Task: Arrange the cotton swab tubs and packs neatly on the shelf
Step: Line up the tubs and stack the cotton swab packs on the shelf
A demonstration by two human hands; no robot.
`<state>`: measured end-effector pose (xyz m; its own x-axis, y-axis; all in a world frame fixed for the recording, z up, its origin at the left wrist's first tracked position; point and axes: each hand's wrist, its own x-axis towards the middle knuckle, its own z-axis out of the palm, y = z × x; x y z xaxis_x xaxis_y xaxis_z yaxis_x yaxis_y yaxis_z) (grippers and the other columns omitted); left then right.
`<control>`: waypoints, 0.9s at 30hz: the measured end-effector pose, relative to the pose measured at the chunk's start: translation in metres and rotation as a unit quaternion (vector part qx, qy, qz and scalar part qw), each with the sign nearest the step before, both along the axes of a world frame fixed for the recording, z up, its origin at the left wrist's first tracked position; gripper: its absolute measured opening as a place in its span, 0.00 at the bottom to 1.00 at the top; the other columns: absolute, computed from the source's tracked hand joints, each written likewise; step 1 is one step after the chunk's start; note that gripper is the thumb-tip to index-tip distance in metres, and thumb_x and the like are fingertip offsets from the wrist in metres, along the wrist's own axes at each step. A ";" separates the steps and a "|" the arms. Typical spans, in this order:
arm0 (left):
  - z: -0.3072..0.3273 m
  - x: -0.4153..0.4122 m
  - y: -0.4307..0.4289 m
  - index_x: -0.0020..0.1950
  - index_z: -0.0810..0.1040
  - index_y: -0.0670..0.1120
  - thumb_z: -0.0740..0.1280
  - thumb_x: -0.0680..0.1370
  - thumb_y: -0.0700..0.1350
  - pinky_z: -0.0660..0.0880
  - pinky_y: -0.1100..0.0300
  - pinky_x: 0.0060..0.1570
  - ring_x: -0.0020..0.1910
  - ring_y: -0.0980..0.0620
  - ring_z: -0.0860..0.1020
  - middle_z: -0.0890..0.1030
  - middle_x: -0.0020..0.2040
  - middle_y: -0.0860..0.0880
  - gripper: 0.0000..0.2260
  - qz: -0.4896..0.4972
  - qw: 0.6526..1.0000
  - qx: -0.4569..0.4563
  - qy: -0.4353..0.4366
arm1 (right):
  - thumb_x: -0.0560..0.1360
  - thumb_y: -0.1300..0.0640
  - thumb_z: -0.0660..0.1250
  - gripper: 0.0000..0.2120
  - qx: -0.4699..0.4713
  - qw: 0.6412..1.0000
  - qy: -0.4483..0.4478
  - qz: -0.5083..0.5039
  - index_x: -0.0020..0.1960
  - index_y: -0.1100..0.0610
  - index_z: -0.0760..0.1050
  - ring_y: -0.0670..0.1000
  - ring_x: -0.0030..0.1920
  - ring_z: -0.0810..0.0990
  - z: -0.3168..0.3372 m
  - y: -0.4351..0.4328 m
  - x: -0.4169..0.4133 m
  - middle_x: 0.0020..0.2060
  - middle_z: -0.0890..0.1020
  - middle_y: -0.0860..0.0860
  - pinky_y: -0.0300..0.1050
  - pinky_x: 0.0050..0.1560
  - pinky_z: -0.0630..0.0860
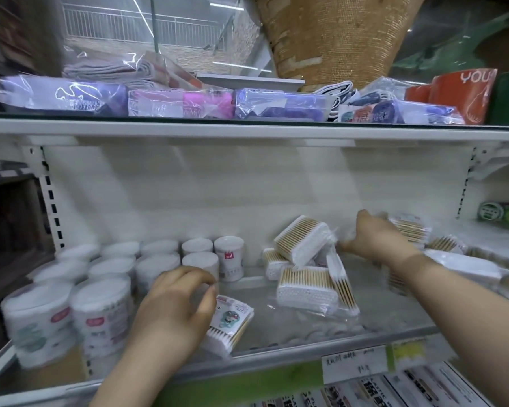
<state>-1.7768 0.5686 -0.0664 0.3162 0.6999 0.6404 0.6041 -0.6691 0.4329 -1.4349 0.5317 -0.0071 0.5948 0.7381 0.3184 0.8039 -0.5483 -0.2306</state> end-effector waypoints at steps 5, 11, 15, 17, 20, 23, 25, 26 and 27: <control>0.005 -0.001 -0.005 0.46 0.79 0.55 0.65 0.74 0.51 0.66 0.62 0.48 0.51 0.54 0.74 0.77 0.47 0.60 0.05 -0.005 1.000 -0.016 -0.020 | 0.69 0.46 0.72 0.34 0.153 0.985 0.084 0.012 0.64 0.65 0.64 0.63 0.58 0.75 0.041 -0.020 0.002 0.59 0.75 0.63 0.47 0.52 0.71; 0.007 -0.006 -0.011 0.46 0.80 0.54 0.53 0.69 0.60 0.65 0.63 0.44 0.47 0.55 0.73 0.75 0.43 0.60 0.20 -0.006 1.000 0.023 -0.019 | 0.68 0.45 0.74 0.26 0.276 0.919 0.257 0.115 0.55 0.62 0.72 0.54 0.43 0.78 0.057 -0.029 -0.034 0.46 0.77 0.56 0.50 0.45 0.79; 0.011 -0.012 -0.011 0.47 0.81 0.51 0.54 0.70 0.58 0.66 0.63 0.46 0.49 0.51 0.75 0.80 0.45 0.55 0.20 0.005 0.999 0.030 -0.041 | 0.70 0.50 0.72 0.19 0.306 0.830 0.413 0.217 0.53 0.61 0.73 0.57 0.50 0.81 0.045 -0.032 -0.075 0.51 0.80 0.59 0.53 0.52 0.79; 0.013 -0.016 -0.010 0.50 0.81 0.50 0.54 0.70 0.58 0.64 0.65 0.48 0.51 0.51 0.75 0.81 0.47 0.53 0.21 0.014 0.998 0.026 -0.048 | 0.72 0.53 0.70 0.15 0.304 0.790 0.476 0.239 0.53 0.60 0.73 0.59 0.52 0.81 0.039 -0.033 -0.097 0.52 0.81 0.60 0.54 0.55 0.78; 0.022 -0.017 -0.014 0.56 0.80 0.51 0.59 0.72 0.56 0.66 0.64 0.52 0.57 0.52 0.74 0.80 0.53 0.53 0.18 0.020 0.998 0.001 -0.058 | 0.74 0.56 0.67 0.09 0.291 0.752 0.531 0.261 0.50 0.61 0.74 0.59 0.48 0.80 0.031 -0.035 -0.129 0.47 0.81 0.60 0.53 0.55 0.76; 0.026 -0.018 -0.019 0.61 0.76 0.54 0.65 0.74 0.52 0.72 0.58 0.59 0.58 0.54 0.75 0.79 0.57 0.55 0.15 -0.006 0.994 -0.023 -0.102 | 0.74 0.56 0.67 0.07 0.263 0.749 0.537 0.285 0.47 0.60 0.76 0.56 0.41 0.80 0.025 -0.036 -0.151 0.41 0.82 0.58 0.49 0.49 0.77; 0.027 -0.019 -0.022 0.60 0.75 0.58 0.65 0.73 0.52 0.74 0.54 0.59 0.57 0.57 0.76 0.78 0.57 0.57 0.15 -0.042 0.989 -0.046 -0.135 | 0.74 0.55 0.67 0.08 0.240 0.760 0.527 0.295 0.47 0.59 0.78 0.55 0.40 0.81 0.023 -0.036 -0.160 0.40 0.84 0.57 0.50 0.50 0.77; 0.028 -0.020 -0.025 0.58 0.75 0.60 0.66 0.73 0.52 0.75 0.54 0.58 0.57 0.58 0.76 0.77 0.57 0.59 0.14 -0.056 0.986 -0.055 -0.144 | 0.74 0.54 0.68 0.08 0.229 0.769 0.516 0.299 0.46 0.59 0.79 0.55 0.40 0.82 0.022 -0.036 -0.164 0.40 0.85 0.56 0.50 0.49 0.78; 0.028 -0.020 -0.027 0.57 0.75 0.62 0.66 0.73 0.52 0.75 0.55 0.59 0.57 0.60 0.76 0.76 0.56 0.62 0.13 -0.065 0.985 -0.057 -0.147 | 0.73 0.53 0.68 0.09 0.217 0.781 0.500 0.305 0.46 0.59 0.80 0.54 0.40 0.83 0.022 -0.035 -0.168 0.39 0.85 0.55 0.50 0.48 0.79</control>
